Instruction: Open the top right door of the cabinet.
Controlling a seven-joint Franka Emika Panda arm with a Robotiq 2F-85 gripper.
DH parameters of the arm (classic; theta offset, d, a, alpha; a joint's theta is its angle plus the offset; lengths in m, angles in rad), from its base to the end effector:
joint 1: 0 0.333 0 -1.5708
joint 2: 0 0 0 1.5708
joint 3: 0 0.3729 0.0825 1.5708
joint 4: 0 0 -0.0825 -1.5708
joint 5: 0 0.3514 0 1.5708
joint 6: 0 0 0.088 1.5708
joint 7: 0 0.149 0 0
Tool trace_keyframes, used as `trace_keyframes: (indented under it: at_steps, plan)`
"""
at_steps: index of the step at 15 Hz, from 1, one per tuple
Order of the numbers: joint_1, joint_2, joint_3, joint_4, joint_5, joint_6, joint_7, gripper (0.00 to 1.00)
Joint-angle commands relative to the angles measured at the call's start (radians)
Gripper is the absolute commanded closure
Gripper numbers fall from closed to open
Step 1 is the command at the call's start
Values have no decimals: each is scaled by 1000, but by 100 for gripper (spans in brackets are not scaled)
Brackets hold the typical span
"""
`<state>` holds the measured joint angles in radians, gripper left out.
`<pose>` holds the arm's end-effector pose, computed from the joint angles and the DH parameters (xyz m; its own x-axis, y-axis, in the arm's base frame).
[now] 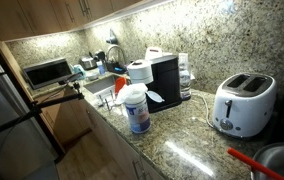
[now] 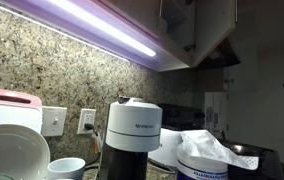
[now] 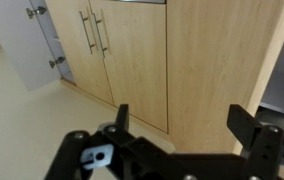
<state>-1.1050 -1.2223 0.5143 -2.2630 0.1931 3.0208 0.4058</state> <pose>0.2490 0.1045 0.8624 -0.2830 0.1388 0.9490 -0.6372 -0.7667 -0.0779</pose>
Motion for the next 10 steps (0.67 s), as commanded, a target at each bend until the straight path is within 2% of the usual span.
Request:
trace_keyframes:
  at_steps: [1,6,10]
  plan:
    - [241,34,-37,-29,-36,-67,-67,26]
    - [531,80,-32,-94,-97,-147,-101,65]
    - [698,176,-35,-136,-168,-182,-123,95]
